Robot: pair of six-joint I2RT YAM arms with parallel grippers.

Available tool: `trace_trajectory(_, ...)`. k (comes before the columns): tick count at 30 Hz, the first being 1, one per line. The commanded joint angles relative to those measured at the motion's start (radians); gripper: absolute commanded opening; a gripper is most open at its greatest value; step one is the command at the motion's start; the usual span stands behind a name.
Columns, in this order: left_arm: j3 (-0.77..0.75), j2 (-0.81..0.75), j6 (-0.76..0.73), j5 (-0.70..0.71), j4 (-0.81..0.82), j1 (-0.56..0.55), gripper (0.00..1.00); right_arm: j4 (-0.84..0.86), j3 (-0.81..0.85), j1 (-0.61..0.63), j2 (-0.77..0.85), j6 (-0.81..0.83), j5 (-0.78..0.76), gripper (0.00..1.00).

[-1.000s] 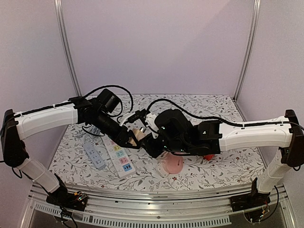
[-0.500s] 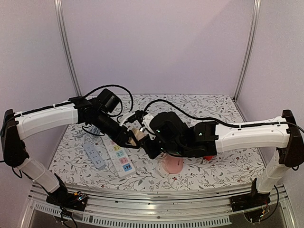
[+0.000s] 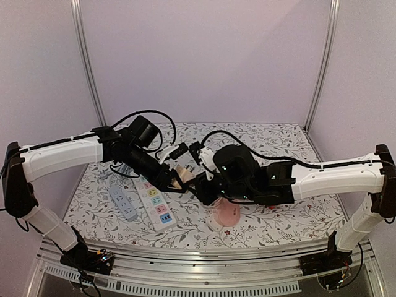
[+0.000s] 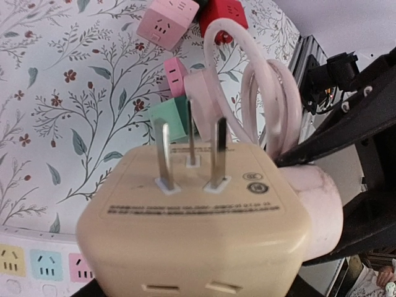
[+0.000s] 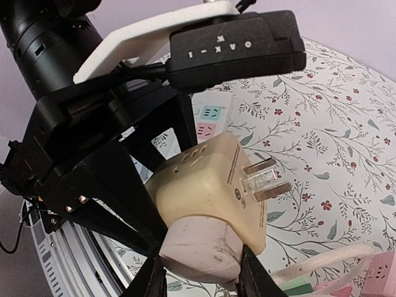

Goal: Pull the plug off the socket

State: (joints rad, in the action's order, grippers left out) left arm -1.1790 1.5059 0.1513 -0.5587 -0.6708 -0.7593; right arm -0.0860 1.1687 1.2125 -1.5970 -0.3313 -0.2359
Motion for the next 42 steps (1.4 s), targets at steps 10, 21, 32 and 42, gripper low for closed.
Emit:
trace_trajectory(10,-0.034,0.048,0.028,-0.083,0.017,0.060,0.00,-0.013,0.064,0.174,-0.049,0.164,-0.331,0.00)
trace_trajectory(21,-0.034,0.046,0.008,-0.116,0.021,0.052,0.00,0.000,0.030,0.119,-0.027,0.124,-0.268,0.00)
trace_trajectory(32,-0.040,0.025,-0.060,-0.128,-0.005,-0.026,0.00,0.009,-0.016,0.050,0.017,0.058,-0.203,0.00)
trace_trajectory(42,-0.042,0.060,0.021,-0.196,0.020,0.078,0.00,-0.012,-0.025,0.082,0.075,0.177,0.013,0.00)
